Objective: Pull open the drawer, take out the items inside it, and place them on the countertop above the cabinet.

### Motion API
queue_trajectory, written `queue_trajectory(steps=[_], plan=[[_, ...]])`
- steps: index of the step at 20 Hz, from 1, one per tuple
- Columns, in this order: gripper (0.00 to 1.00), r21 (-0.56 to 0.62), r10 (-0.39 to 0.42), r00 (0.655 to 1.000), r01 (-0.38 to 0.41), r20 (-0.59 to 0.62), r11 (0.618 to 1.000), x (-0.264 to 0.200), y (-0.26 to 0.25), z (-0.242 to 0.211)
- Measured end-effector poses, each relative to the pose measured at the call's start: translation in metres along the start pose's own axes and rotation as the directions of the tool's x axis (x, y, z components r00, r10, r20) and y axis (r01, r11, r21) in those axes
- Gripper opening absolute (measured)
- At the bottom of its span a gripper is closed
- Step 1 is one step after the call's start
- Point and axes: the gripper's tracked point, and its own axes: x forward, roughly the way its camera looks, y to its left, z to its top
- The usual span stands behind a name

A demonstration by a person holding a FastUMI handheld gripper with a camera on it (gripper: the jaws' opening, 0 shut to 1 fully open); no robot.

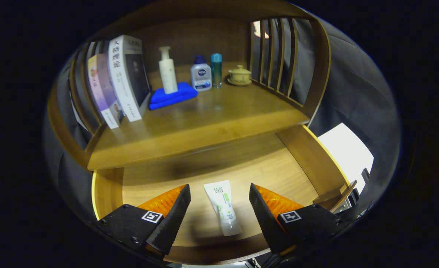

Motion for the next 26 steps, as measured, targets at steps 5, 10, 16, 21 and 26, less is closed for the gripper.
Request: queue_trajectory(steps=[5, 10, 16, 21, 26], plan=[[0.98, 0.043, -0.030, 0.985, 0.038, -0.172, 0.998, 0.023, 0.000, -0.020], [0.99, 0.069, -0.036, 0.951, 0.060, -0.307, 0.996, 0.042, -0.003, -0.044], [0.82, 0.061, -0.023, 0.922, 0.051, -0.387, 0.997, 0.057, 0.000, -0.060], [0.57, 0.049, -0.024, 0.902, 0.050, -0.431, 0.998, 0.060, -0.001, -0.070], [0.38, 0.045, -0.016, 0.929, 0.035, -0.369, 0.998, 0.060, 0.000, -0.067]])
